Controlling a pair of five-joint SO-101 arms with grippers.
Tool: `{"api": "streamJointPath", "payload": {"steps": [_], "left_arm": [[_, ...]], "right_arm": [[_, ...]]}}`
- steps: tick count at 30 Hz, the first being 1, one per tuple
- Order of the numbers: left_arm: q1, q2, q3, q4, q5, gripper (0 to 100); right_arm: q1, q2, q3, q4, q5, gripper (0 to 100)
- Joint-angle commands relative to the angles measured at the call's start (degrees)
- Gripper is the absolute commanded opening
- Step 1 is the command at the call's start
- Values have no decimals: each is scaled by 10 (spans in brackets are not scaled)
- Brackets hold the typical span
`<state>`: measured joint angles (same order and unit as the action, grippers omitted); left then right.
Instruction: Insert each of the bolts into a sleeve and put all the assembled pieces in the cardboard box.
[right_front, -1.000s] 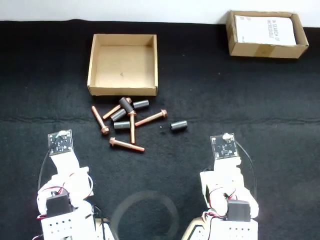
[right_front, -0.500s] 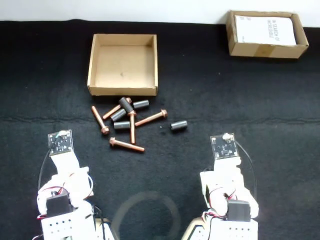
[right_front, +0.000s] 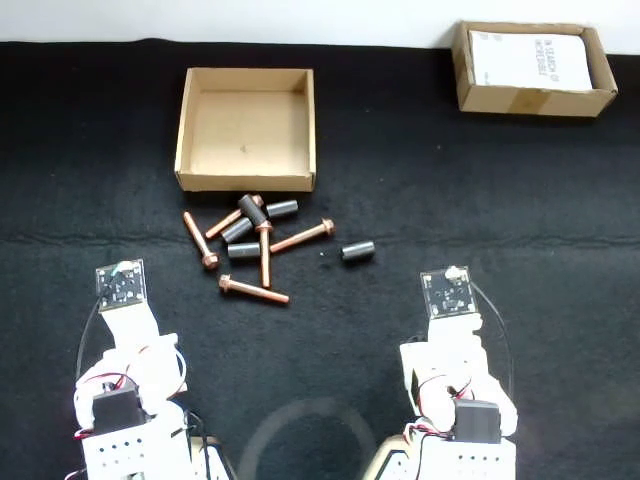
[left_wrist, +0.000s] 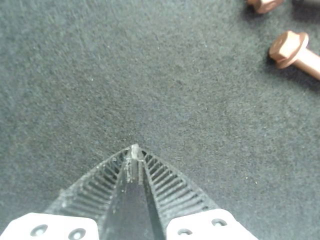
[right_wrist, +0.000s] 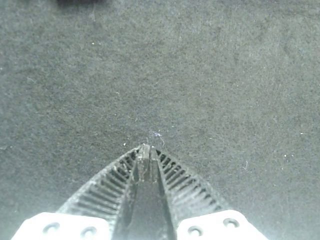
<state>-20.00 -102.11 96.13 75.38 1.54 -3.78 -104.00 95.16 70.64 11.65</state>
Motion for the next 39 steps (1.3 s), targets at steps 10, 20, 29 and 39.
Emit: {"api": "streamJointPath", "payload": {"steps": [10,20,29,39], "left_arm": [[3,-13,7,-123,-3,17],[35,-7,-208,-29,-2,17],[140,109,-460,188,-2,17],[140,442,-656,233,-2,17]], "right_arm": [[6,-1,87,4,1,7],[6,-1,87,4,1,7],[6,-1,87,4,1,7],[6,-1,87,4,1,7]]}}
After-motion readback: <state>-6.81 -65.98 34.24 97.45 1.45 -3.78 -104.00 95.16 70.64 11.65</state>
